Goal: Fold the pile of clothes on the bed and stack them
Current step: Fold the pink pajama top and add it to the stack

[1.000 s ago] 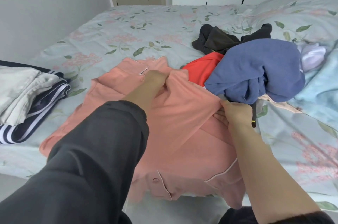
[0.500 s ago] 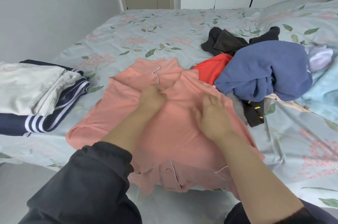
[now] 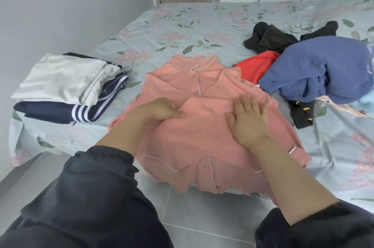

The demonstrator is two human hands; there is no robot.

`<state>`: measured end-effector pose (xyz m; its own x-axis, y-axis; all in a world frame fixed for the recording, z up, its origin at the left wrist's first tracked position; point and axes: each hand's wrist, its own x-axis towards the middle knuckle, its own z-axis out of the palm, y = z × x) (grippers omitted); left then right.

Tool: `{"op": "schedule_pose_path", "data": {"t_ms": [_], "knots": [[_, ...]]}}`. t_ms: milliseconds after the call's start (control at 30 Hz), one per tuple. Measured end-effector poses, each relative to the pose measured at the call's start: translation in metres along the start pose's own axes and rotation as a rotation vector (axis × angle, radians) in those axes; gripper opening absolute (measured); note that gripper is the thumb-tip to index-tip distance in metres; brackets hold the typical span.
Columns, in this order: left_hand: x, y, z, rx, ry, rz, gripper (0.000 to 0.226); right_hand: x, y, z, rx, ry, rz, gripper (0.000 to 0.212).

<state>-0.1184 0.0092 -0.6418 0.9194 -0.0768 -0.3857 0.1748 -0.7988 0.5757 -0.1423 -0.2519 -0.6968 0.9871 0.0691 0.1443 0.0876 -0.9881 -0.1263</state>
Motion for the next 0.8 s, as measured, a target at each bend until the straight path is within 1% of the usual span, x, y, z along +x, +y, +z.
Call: {"op": "schedule_pose_path", "data": {"t_ms": [100, 133, 233, 267, 300, 367, 467, 533, 600, 667, 733, 800], "knots": [[-0.013, -0.007, 0.002, -0.291, 0.018, -0.011, 0.034, -0.003, -0.012, 0.003, 0.03, -0.008, -0.054, 0.057], [-0.017, -0.009, 0.003, -0.327, 0.014, -0.017, 0.034, -0.003, -0.013, 0.003, 0.037, -0.019, -0.046, 0.057], [-0.023, -0.018, 0.002, -0.199, -0.065, -0.048, 0.045, -0.001, -0.012, 0.004, 0.056, -0.031, -0.022, 0.056], [-0.027, -0.02, -0.001, -0.173, -0.122, -0.074, 0.048, -0.001, -0.012, 0.004, 0.056, -0.03, -0.02, 0.055], [-0.03, -0.022, -0.004, -0.163, -0.185, -0.093, 0.045, -0.002, -0.012, 0.004, 0.057, -0.028, -0.018, 0.055], [-0.036, -0.025, -0.009, -0.152, -0.296, -0.095, 0.03, -0.003, -0.013, 0.004, 0.059, -0.027, -0.018, 0.054], [-0.042, -0.03, -0.01, -0.142, -0.38, -0.04, 0.004, -0.004, -0.013, 0.003, 0.067, -0.029, -0.016, 0.053], [-0.046, -0.031, -0.009, -0.159, -0.406, -0.025, 0.009, -0.004, -0.012, 0.003, 0.069, -0.021, -0.016, 0.053], [-0.048, -0.035, -0.005, -0.22, -0.436, -0.052, 0.018, -0.005, -0.013, 0.003, 0.069, -0.016, -0.018, 0.052], [-0.051, -0.039, -0.003, -0.226, -0.486, -0.066, 0.017, -0.005, -0.012, 0.004, 0.076, -0.012, -0.021, 0.051], [-0.054, -0.042, -0.006, -0.14, -0.521, -0.071, 0.012, -0.005, -0.012, 0.004, 0.077, -0.006, -0.024, 0.051], [-0.057, -0.04, -0.009, 0.059, -0.503, -0.108, 0.01, -0.005, -0.012, 0.003, 0.076, 0.0, -0.025, 0.051]]}}
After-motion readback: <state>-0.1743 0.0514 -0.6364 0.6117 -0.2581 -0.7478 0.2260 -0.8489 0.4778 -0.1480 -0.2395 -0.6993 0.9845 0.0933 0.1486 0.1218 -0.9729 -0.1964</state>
